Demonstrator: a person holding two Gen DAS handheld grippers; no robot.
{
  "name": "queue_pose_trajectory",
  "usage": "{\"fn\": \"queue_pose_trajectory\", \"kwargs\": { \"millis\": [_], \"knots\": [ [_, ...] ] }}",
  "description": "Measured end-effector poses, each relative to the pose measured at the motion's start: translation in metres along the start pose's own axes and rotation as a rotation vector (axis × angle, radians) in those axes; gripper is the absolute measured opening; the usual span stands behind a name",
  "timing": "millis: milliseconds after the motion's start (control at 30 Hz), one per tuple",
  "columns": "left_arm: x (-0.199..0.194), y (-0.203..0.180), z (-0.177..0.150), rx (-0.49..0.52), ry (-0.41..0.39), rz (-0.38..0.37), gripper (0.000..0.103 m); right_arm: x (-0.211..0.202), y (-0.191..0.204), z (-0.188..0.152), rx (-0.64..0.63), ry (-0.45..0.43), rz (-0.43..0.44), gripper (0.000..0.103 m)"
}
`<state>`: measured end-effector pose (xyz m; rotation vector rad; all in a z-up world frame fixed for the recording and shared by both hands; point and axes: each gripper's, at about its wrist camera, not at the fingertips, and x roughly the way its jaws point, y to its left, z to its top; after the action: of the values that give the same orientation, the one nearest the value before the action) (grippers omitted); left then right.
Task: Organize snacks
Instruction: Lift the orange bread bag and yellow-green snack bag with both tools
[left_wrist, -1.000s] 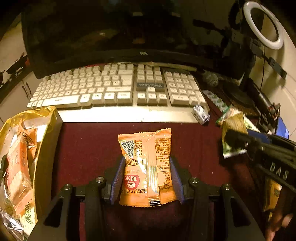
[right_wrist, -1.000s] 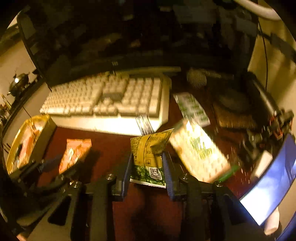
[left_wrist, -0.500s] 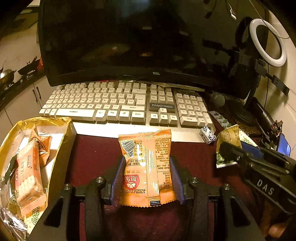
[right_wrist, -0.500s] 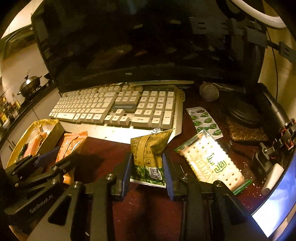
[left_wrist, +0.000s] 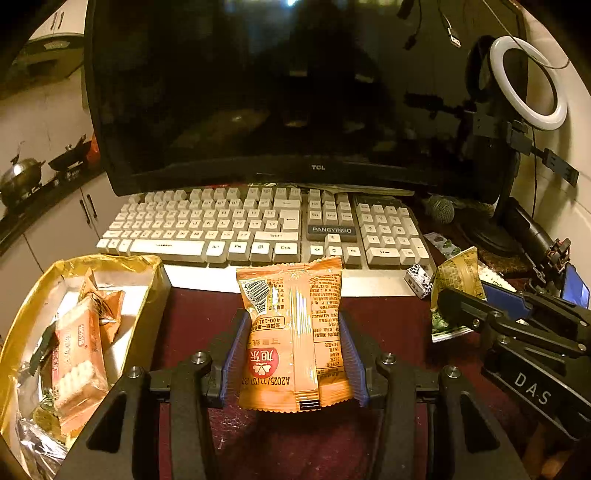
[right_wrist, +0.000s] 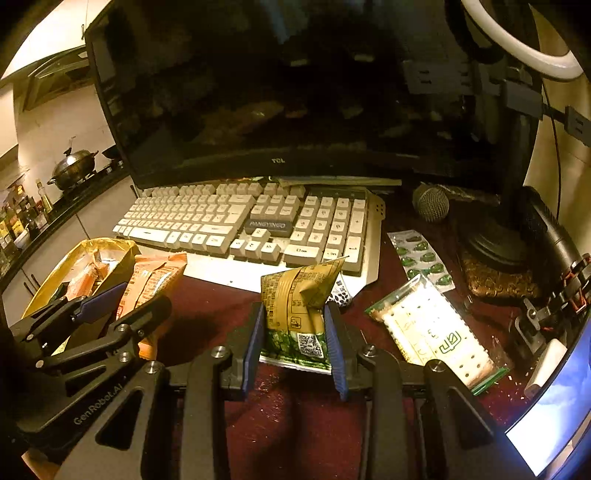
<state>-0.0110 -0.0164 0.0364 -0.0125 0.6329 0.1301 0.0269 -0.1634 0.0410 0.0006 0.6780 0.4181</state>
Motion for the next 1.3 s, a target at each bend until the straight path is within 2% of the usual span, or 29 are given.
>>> {"fn": "queue_pose_trajectory", "kwargs": {
  "millis": [567,800,1300],
  "knots": [
    [-0.010,-0.004,0.000,0.026,-0.059,0.052,0.051,-0.011,0.006,0.003,-0.028,-0.058,0.018,0.031],
    [-0.001,-0.007,-0.001,0.039,-0.011,0.035,0.051,-0.009,0.005,0.002,-0.023,-0.046,0.016,0.031],
    [0.003,-0.006,-0.003,0.038,0.010,0.056,0.051,-0.008,0.003,0.001,-0.015,-0.044,0.009,0.031]
  ]
}}
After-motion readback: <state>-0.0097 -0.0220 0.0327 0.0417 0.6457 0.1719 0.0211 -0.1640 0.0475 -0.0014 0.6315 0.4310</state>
